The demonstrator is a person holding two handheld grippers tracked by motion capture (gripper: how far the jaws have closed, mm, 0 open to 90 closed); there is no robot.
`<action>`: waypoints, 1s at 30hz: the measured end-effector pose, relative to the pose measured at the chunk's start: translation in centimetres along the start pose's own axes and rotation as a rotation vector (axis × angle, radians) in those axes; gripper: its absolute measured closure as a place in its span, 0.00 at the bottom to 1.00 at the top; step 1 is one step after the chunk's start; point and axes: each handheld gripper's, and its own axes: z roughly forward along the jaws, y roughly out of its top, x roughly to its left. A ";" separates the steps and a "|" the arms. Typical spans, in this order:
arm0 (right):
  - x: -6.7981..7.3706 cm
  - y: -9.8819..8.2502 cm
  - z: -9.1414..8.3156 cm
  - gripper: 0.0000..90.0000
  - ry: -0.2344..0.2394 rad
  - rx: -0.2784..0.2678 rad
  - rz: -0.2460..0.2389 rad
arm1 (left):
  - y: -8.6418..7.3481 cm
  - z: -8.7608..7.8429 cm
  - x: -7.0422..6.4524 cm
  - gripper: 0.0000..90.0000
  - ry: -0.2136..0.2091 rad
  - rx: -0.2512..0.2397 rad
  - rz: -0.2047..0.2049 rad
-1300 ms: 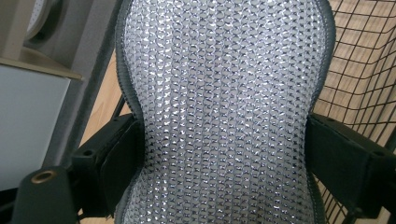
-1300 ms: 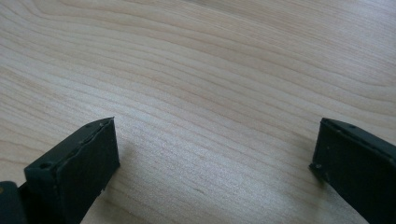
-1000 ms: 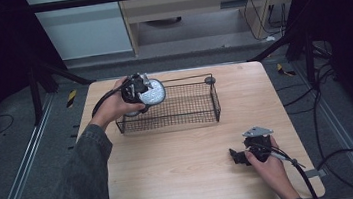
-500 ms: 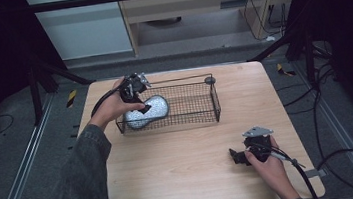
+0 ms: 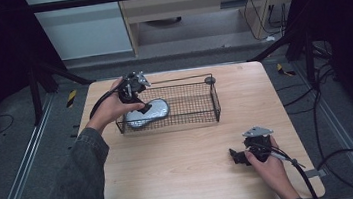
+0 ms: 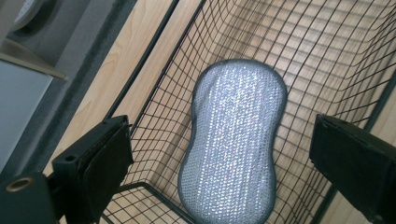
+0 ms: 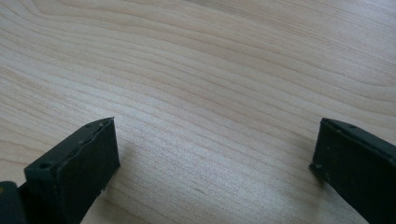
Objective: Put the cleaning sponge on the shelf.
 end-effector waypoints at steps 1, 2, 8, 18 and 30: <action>0.0 0.0 0.0 0.01 0.000 0.000 0.001 | 0.0 0.0 0.0 0.06 0.000 0.000 0.000; 0.0 0.0 0.0 0.01 0.000 0.000 0.001 | 0.0 -0.1 -0.1 0.06 -0.001 -0.001 0.000; 0.0 0.0 0.0 0.01 0.000 0.000 0.001 | -0.2 -0.4 -0.7 0.05 -0.007 -0.007 -0.022; 0.0 0.0 0.0 0.01 0.001 0.001 0.002 | -0.7 -1.2 -1.8 0.05 0.002 -0.031 -0.079; 0.0 0.0 0.0 0.01 0.001 0.001 0.000 | -1.4 -3.2 -3.8 0.05 0.022 -0.093 -0.173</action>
